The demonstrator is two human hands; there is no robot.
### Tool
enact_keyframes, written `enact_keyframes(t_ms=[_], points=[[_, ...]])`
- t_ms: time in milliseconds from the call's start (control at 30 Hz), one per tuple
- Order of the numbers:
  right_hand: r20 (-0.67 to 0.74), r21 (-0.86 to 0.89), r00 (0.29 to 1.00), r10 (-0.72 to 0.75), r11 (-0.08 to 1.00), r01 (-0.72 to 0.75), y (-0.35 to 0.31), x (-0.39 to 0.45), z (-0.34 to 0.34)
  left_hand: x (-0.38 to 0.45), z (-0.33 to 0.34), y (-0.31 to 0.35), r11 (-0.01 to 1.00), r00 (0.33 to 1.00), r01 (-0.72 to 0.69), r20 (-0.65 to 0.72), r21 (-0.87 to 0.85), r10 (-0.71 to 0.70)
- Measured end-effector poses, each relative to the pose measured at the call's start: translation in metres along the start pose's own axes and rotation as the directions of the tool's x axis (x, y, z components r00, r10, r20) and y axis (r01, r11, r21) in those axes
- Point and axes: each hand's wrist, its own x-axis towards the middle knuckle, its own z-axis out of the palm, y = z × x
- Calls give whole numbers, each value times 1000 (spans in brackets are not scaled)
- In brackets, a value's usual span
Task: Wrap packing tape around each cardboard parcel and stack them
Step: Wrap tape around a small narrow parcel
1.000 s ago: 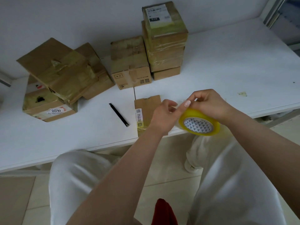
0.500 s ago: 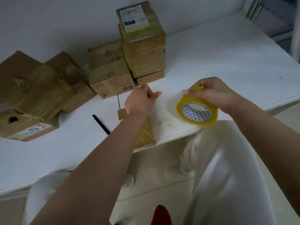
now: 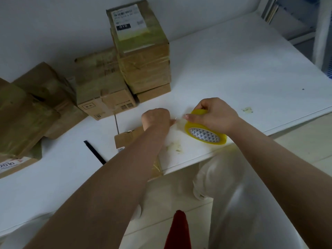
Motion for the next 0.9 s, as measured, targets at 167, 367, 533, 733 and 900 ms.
enact_keyframes(t_ms=[167, 367, 533, 733, 900], points=[[-33, -137, 999, -1, 991, -4, -1, -7, -2, 4, -5, -26, 993, 997, 73, -26, 90, -70], [-336, -326, 901, -275, 931, 163, -26, -21, 17, -58, 15, -76, 848, 905, 64, -328, -527, -272], [-273, -231, 827, -491, 868, 439, -59, -54, 64, -118, 53, -101, 561, 890, 147, -138, -815, -434], [238, -286, 971, 3, 956, 67, -57, -79, 126, -148, 80, -92, 456, 885, 327, 99, -828, -455], [140, -129, 986, -90, 986, 108, -80, -85, 128, -153, 70, -100, 191, 863, 261, 140, -946, -486]])
